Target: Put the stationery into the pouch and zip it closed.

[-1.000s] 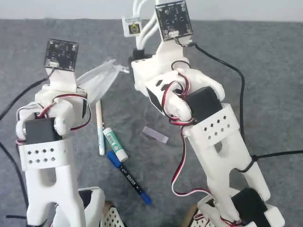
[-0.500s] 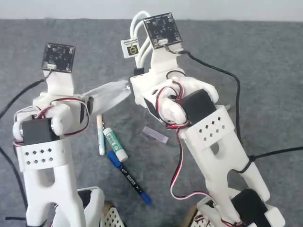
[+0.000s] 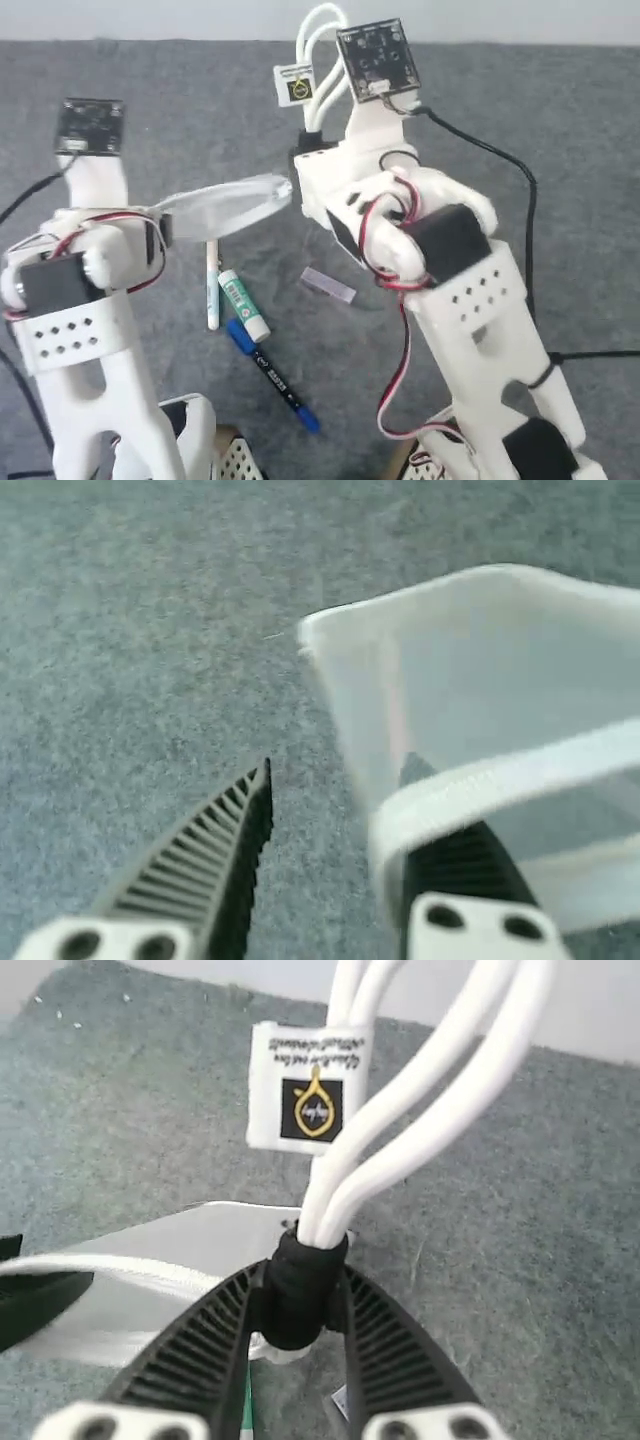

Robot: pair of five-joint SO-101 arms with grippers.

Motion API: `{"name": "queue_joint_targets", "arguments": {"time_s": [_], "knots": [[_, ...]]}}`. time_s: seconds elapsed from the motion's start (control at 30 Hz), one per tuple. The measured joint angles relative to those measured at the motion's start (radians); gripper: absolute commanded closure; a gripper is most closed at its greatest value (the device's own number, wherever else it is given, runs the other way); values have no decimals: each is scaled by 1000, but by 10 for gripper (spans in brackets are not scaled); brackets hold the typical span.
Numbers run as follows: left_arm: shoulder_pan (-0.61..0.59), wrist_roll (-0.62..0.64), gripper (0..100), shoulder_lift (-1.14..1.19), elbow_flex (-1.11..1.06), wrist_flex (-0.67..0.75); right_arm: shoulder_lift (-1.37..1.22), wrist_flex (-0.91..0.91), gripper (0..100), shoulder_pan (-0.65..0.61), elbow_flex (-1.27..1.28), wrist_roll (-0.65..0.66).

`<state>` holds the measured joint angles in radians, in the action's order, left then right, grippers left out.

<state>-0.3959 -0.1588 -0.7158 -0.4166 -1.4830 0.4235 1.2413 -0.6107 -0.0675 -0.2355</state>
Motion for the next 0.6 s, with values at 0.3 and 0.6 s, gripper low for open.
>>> {"name": "queue_joint_targets", "arguments": {"time_s": [0.3, 0.6], "knots": [[-29, 0, 876, 0, 8, 0, 26, 0, 993, 0, 35, 0], [-3, 9, 881, 0, -103, 140, 26, 0, 993, -2, 35, 0]]}}
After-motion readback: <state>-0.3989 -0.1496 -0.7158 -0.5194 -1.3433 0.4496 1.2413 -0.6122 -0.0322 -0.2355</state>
